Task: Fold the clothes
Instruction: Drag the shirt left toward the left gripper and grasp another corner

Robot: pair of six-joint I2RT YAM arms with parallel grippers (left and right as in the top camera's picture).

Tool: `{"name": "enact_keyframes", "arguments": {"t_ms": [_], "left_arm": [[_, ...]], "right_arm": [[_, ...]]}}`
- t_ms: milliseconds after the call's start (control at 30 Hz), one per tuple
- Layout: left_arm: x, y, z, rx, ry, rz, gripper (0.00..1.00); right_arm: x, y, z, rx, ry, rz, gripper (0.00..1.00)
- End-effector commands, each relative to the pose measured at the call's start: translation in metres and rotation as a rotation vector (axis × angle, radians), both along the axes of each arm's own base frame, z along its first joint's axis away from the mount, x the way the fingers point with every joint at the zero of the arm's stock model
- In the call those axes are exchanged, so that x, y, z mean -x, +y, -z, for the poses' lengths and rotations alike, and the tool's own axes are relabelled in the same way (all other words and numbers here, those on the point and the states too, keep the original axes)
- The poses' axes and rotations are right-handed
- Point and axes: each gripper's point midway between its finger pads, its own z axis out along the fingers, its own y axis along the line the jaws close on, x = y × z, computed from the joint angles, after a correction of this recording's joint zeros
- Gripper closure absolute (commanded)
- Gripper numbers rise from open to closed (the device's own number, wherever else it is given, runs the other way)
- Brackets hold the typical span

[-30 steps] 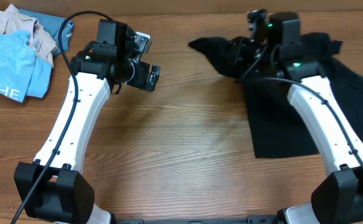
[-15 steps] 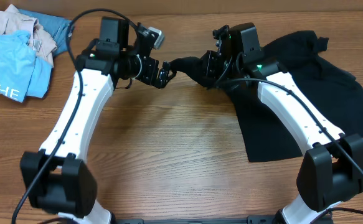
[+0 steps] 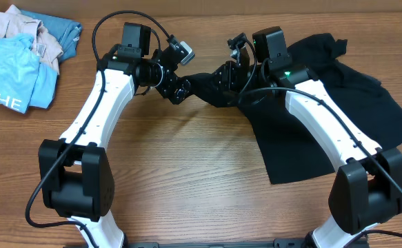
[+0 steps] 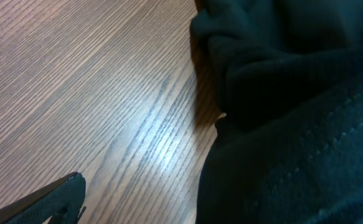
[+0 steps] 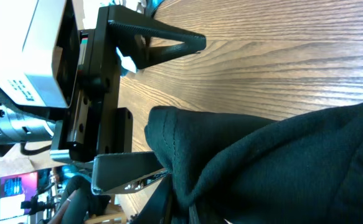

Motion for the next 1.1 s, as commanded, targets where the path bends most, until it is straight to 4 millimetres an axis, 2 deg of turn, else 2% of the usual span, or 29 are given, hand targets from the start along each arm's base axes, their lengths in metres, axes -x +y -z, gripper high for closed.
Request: {"name": "enact_keyframes", "arguments": {"t_ms": [0,33,67,100,133,200,267,300,333,367,400,433,467,567,600,733,867,967,1067], "left_arm": [[-0.001,-0.006,-0.008,0.03,-0.018,0.018,0.01],[-0.002,-0.006,-0.009,0.03,-0.021,0.018,0.53],[-0.003,-0.006,-0.009,0.031,-0.025,0.018,0.75],[-0.003,-0.006,-0.01,0.033,-0.028,0.019,0.96],[-0.003,-0.007,-0.01,0.04,-0.021,0.011,0.96],[-0.006,-0.007,-0.012,0.065,0.005,-0.038,0.96],[-0.007,-0.007,-0.012,0.069,0.011,-0.048,0.96],[-0.007,-0.006,-0.012,0.065,0.012,-0.05,0.96],[-0.007,-0.006,-0.011,0.062,0.011,-0.052,0.96],[-0.007,-0.006,-0.011,0.062,0.01,-0.051,0.96],[-0.008,-0.006,-0.012,0.063,0.006,-0.051,0.96],[-0.008,-0.006,-0.012,0.064,0.003,-0.051,0.96],[-0.009,-0.006,-0.013,0.064,0.001,-0.051,0.96],[-0.009,-0.006,-0.013,0.065,-0.001,-0.051,0.96],[-0.009,-0.006,-0.013,0.065,-0.002,-0.051,0.96],[-0.01,-0.007,-0.014,0.068,-0.002,-0.057,0.96],[-0.011,-0.006,-0.013,0.07,0.005,-0.068,0.96],[-0.011,-0.006,-0.014,0.077,0.013,-0.079,0.96],[-0.012,-0.006,-0.014,0.078,0.009,-0.079,0.96]], "right_arm": [[0.004,0.009,-0.025,-0.058,-0.033,-0.044,0.92],[0.004,0.009,-0.025,-0.057,-0.033,-0.043,0.92],[0.004,0.009,-0.025,-0.057,-0.034,-0.044,0.9],[0.004,0.008,-0.025,-0.052,-0.045,-0.046,0.76],[0.003,0.007,-0.023,-0.043,-0.052,-0.045,0.64],[-0.003,-0.002,-0.016,0.01,-0.06,-0.003,0.56],[-0.016,-0.049,-0.002,0.19,-0.028,0.183,0.44],[-0.017,-0.076,-0.005,0.249,-0.013,0.271,0.35],[-0.017,-0.103,-0.009,0.306,-0.005,0.359,0.3],[-0.014,-0.138,-0.014,0.376,0.009,0.465,0.26],[-0.004,-0.171,-0.015,0.424,0.073,0.572,0.2],[0.005,-0.187,-0.011,0.443,0.128,0.611,0.11],[0.024,-0.211,0.001,0.457,0.281,0.696,0.04],[0.064,-0.249,0.031,0.473,0.602,0.935,0.05],[0.076,-0.255,0.04,0.473,0.695,1.011,0.0],[0.12,-0.254,0.086,0.495,0.968,1.151,0.0],[0.152,-0.264,0.11,0.558,1.123,1.336,0.0],[0.18,-0.254,0.135,0.564,1.252,1.361,0.0],[0.196,-0.237,0.158,0.509,1.329,1.306,0.0]]}}
